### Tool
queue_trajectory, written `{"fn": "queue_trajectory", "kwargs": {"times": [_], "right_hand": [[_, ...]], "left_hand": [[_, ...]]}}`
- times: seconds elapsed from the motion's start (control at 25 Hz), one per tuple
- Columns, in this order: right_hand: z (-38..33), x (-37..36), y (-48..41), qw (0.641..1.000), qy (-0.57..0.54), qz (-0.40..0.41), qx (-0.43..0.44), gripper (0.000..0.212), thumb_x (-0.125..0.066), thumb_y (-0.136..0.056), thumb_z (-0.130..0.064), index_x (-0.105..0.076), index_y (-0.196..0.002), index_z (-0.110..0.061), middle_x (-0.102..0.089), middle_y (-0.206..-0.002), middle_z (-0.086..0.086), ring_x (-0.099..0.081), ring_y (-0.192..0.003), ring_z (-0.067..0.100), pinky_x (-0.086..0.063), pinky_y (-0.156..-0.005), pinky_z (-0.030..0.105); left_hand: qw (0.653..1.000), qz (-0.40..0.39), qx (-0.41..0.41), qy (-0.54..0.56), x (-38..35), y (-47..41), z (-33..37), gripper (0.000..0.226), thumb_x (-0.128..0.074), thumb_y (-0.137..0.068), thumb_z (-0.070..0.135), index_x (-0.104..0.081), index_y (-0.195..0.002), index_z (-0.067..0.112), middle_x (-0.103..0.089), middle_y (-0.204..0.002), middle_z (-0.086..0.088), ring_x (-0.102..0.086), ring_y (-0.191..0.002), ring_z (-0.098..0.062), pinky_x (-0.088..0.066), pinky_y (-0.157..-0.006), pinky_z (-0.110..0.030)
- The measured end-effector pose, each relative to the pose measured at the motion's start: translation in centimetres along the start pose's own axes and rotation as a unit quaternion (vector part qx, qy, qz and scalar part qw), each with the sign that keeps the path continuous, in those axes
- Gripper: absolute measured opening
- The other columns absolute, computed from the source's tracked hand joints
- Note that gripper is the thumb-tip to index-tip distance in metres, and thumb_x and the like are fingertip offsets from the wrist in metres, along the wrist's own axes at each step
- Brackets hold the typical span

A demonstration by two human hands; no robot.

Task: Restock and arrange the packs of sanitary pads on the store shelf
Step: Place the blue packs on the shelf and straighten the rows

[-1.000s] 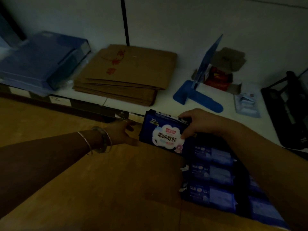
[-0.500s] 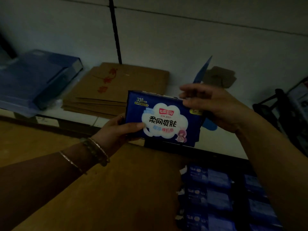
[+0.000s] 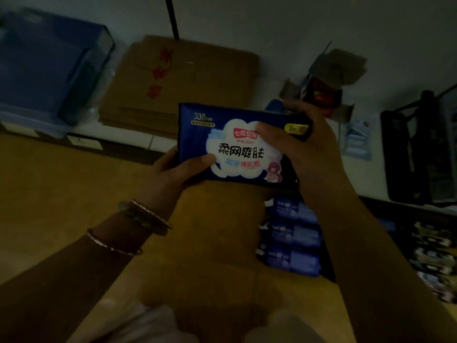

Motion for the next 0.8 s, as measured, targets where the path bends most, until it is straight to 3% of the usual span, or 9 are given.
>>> {"fn": "queue_trajectory", "kwargs": {"times": [0.12, 0.28, 0.4, 0.48, 0.68, 0.8], "right_hand": [[-4.1, 0.9, 2.7, 1.0, 0.0, -0.005, -0.016, 0.048, -0.075, -0.067, -0.026, -0.051, -0.109, -0.026, -0.063, -0.109, 0.0, -0.066, -0.091, 0.011, -0.057, -0.074, 0.028], [-12.6, 2.0, 7.1, 0.999, 0.011, -0.026, -0.034, 0.044, -0.07, -0.064, -0.034, -0.05, -0.103, -0.03, -0.066, -0.095, -0.006, -0.068, -0.08, 0.005, -0.056, -0.066, 0.021], [-20.3, 3.2, 10.6, 0.999, 0.008, -0.031, -0.034, 0.043, -0.069, -0.073, -0.022, -0.047, -0.11, -0.029, -0.065, -0.094, -0.009, -0.068, -0.077, 0.003, -0.055, -0.061, 0.018], [-25.5, 3.8, 13.3, 0.998, 0.02, -0.041, -0.03, 0.048, -0.071, -0.074, -0.015, -0.045, -0.112, -0.029, -0.061, -0.098, -0.013, -0.067, -0.077, -0.002, -0.054, -0.06, 0.015], [-35.8, 5.4, 20.8, 0.995, 0.088, -0.012, -0.037, 0.06, -0.077, -0.068, -0.019, -0.043, -0.115, -0.033, -0.055, -0.099, -0.022, -0.062, -0.079, -0.009, -0.053, -0.066, 0.012], [-41.7, 6.2, 23.7, 0.993, 0.115, 0.031, -0.006, 0.064, -0.082, -0.065, -0.02, -0.047, -0.117, -0.03, -0.055, -0.104, -0.018, -0.06, -0.09, -0.003, -0.052, -0.069, 0.011]], "left_hand": [[0.998, 0.005, 0.036, -0.043, -1.4, 3.6, 2.9, 0.1, -0.089, -0.023, 0.052, -0.06, -0.113, 0.019, -0.07, -0.108, -0.003, -0.067, -0.098, -0.022, -0.057, -0.072, -0.032], [0.997, 0.012, 0.037, -0.06, -3.9, 9.9, 10.1, 0.062, -0.088, -0.04, 0.032, -0.064, -0.097, 0.021, -0.073, -0.095, 0.0, -0.069, -0.091, -0.02, -0.057, -0.067, -0.031], [0.998, 0.0, 0.02, -0.06, -6.6, 14.6, 16.6, 0.052, -0.086, -0.051, 0.018, -0.063, -0.097, 0.018, -0.074, -0.092, 0.0, -0.071, -0.084, -0.017, -0.057, -0.063, -0.026], [0.998, -0.011, 0.008, -0.063, -8.2, 18.3, 20.9, 0.047, -0.077, -0.054, 0.022, -0.063, -0.099, 0.019, -0.074, -0.091, 0.002, -0.07, -0.084, -0.015, -0.057, -0.065, -0.024], [0.99, -0.032, 0.012, -0.136, -11.9, 27.2, 28.4, 0.064, -0.08, -0.047, 0.027, -0.062, -0.106, 0.013, -0.07, -0.1, -0.003, -0.068, -0.094, -0.019, -0.058, -0.074, -0.028], [0.983, -0.05, -0.02, -0.175, -13.7, 31.0, 33.5, 0.036, -0.075, -0.06, 0.025, -0.06, -0.093, 0.026, -0.068, -0.085, 0.012, -0.066, -0.074, 0.007, -0.053, -0.07, -0.012]]}}
Point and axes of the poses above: each hand's wrist, its own y-axis away from the middle knuckle, its own x-axis out of the back of the hand, z = x × y, the point moved 3 cm from there along -y, towards the middle knuckle
